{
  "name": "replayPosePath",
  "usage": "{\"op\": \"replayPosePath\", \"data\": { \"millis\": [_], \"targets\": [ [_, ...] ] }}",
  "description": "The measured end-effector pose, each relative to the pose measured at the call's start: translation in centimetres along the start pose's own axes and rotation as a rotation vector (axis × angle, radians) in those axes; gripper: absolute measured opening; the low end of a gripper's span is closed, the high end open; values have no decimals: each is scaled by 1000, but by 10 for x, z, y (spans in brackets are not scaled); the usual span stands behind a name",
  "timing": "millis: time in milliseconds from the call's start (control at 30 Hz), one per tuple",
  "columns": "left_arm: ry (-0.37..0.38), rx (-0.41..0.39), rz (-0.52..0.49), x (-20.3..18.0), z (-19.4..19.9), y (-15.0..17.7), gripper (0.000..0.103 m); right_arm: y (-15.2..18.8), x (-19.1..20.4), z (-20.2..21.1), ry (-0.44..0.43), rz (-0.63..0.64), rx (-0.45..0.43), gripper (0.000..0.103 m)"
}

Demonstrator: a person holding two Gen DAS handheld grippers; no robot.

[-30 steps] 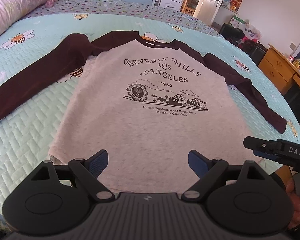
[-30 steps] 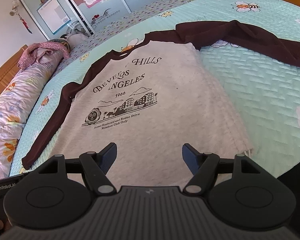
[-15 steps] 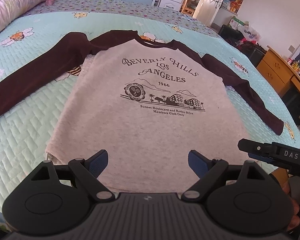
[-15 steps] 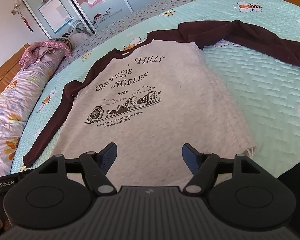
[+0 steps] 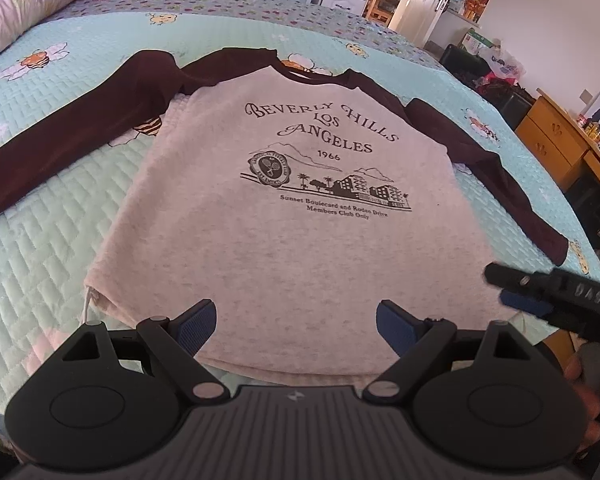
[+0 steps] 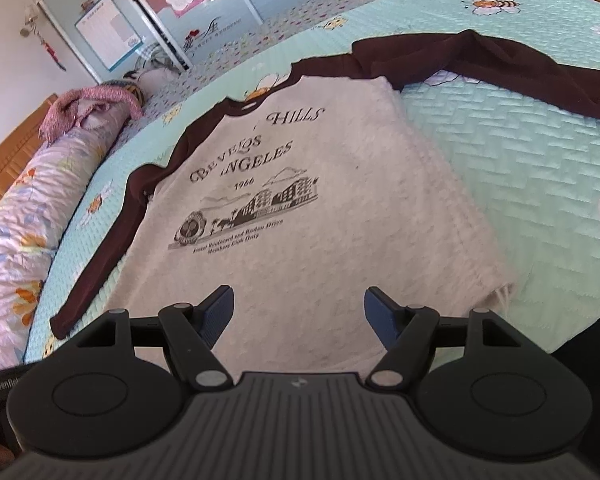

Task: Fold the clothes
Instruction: 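Grasp the maroon sleeve cuff with the right gripper and lift it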

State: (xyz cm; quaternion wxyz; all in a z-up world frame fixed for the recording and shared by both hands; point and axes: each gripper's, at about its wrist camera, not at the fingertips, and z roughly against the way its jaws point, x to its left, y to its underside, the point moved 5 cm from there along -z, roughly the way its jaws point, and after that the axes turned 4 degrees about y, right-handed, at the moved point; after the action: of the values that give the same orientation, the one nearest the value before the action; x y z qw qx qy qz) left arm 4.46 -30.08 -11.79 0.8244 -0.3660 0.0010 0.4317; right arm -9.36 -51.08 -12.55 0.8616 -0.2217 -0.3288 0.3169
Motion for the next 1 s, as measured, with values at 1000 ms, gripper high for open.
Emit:
{"op": "replayPosePath", "data": {
  "millis": [1000],
  "targets": [
    [-67, 135, -51, -23, -42, -1, 90, -119, -318, 34, 104, -736, -425, 80]
  ]
}}
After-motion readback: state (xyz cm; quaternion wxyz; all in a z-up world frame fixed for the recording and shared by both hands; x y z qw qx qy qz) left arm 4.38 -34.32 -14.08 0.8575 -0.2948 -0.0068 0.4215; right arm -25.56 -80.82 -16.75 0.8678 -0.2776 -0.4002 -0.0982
